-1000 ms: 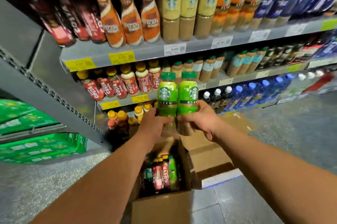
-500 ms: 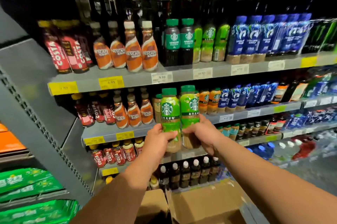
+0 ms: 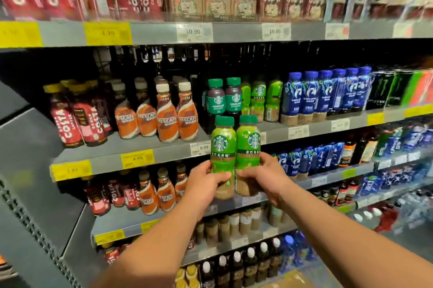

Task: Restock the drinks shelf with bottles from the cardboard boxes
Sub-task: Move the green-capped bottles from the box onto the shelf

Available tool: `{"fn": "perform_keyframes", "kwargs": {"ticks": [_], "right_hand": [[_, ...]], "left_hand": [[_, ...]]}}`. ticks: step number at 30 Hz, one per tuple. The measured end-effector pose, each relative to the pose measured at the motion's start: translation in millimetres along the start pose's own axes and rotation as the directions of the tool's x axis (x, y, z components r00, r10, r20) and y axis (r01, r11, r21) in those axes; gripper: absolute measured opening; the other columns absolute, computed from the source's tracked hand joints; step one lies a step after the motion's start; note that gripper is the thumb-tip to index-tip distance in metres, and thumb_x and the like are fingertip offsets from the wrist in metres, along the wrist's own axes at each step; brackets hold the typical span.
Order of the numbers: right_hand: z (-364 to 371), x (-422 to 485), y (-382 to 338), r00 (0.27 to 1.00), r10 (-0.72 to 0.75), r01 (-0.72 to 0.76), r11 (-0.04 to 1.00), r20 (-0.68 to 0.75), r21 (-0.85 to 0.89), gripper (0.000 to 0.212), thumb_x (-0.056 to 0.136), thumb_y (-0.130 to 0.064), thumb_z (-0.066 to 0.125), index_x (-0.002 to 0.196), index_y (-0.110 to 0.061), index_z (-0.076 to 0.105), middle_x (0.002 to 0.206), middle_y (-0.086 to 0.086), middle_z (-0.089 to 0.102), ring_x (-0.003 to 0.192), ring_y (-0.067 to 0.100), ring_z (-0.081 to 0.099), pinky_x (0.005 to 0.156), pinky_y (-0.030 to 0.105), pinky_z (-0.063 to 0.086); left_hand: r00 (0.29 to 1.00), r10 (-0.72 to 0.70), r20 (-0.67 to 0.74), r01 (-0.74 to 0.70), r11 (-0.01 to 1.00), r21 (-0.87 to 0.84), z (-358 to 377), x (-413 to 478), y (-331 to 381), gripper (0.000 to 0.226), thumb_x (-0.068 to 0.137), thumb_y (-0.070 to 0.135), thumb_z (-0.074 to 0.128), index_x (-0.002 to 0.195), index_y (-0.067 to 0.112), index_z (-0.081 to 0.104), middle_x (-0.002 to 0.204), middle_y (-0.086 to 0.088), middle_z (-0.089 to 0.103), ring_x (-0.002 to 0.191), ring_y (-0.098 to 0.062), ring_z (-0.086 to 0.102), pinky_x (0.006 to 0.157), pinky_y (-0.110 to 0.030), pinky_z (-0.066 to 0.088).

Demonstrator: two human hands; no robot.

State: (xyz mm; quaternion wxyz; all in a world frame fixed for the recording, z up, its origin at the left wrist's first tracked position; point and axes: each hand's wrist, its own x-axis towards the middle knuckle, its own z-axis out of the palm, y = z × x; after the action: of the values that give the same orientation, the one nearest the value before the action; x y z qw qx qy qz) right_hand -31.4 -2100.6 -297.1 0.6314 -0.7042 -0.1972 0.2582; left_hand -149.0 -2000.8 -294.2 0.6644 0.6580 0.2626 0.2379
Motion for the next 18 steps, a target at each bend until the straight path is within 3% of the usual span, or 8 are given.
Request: {"fn": "perform_keyframes", "kwargs": {"ticks": [7,10,16,18], "right_hand": [[-47,30,-33,0.994,-0.082,0.082,0.997,-0.073,-0.003,0.049,0.062,0.004,0.081,0.104,-0.013,0.062,0.098,0.011,0.072,0.093,0.031,0.069,0.090,0.049,0.053],[-75,53,-49,0.988,-0.136,0.135,0.991,-0.069,-0.020,0.048,0.063,0.003,0.082,0.103,-0.014,0.061,0.098,0.008,0.071,0.094,0.028,0.068,0.091,0.047,0.053],[-119,108,-75,0.978,-0.208,0.208,0.978,-0.005,0.029,0.040,0.068,0.007,0.078,0.089,-0.021,0.060,0.094,0.010,0.072,0.082,0.024,0.068,0.078,0.039,0.056],[-123,125,-78,0.975,-0.221,0.220,0.975,0.009,0.039,0.039,0.068,0.005,0.079,0.089,-0.022,0.062,0.095,0.008,0.072,0.085,0.024,0.068,0.080,0.041,0.057]], "left_hand": [[0.999,0.041,-0.003,-0.041,0.999,0.000,49,38,26,0.035,0.079,0.002,0.070,0.113,0.011,0.066,0.101,-0.003,0.072,0.093,-0.020,0.068,0.085,-0.032,0.053],[0.997,0.079,-0.023,-0.079,0.997,-0.020,81,60,38,0.037,0.078,0.003,0.071,0.114,0.012,0.066,0.107,-0.006,0.070,0.097,-0.022,0.067,0.088,-0.034,0.053],[0.964,0.176,-0.199,-0.171,0.984,0.040,135,104,53,0.041,0.066,0.025,0.079,0.105,0.022,0.067,0.116,-0.008,0.061,0.104,-0.024,0.062,0.095,-0.045,0.050],[0.947,0.197,-0.252,-0.195,0.980,0.036,144,117,56,0.038,0.071,0.020,0.078,0.107,0.018,0.067,0.115,-0.008,0.062,0.103,-0.025,0.063,0.094,-0.047,0.050]]}}
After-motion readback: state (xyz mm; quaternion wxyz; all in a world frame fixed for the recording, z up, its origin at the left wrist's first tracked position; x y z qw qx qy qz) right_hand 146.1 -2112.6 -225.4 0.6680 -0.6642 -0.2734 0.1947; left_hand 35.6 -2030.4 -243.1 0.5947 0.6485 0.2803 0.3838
